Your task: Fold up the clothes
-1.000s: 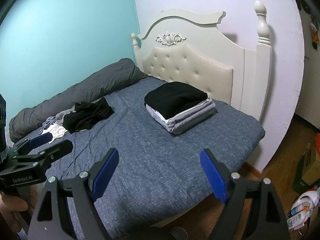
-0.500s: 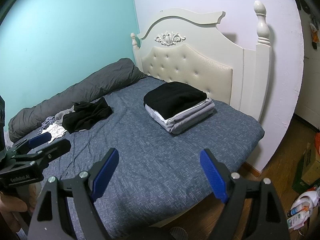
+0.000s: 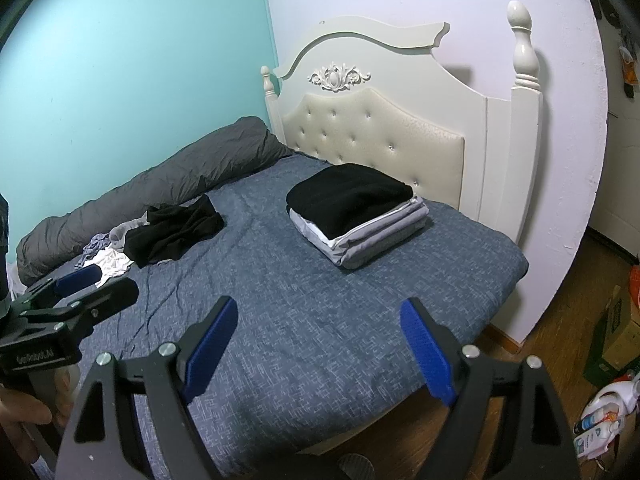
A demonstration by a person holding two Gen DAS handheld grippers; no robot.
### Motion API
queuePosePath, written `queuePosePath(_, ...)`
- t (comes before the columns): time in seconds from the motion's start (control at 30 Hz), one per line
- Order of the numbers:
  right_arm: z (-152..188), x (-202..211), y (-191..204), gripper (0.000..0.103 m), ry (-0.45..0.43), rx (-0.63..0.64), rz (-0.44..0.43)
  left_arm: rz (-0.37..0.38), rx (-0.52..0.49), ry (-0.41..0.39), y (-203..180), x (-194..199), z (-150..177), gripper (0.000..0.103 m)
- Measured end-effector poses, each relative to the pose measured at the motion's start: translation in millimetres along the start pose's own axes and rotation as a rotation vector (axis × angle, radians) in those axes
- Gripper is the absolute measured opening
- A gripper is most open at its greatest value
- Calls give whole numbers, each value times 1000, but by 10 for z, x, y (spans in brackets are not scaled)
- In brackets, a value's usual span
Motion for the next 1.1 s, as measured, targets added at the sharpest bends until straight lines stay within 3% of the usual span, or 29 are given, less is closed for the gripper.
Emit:
queuePosePath(0.27, -9, 1, -16, 85, -8, -12, 1, 1, -13, -2, -36, 1, -10, 103)
queuePosePath(0.37, -15, 7, -18, 93, -12, -13, 0, -5, -12, -5, -35, 4, -14, 103)
queuePosePath(0.57, -20, 27, -20, 100, -17, -7, 1, -8, -11, -6, -37, 12, -24, 103)
queuePosePath(1.1, 5, -6, -21, 102, -1, 3, 12, -8, -2, 0, -20, 26, -23, 103)
Point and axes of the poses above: each gripper's, at about its wrist camera, not at the fingertips, and x roughly against the way its jaws point, y to its left, z to its underside, the point moved 5 cm from there along -x, roughly the way its jaws point, and after that the axes turned 6 degrees about -z, right-handed, at the moved point
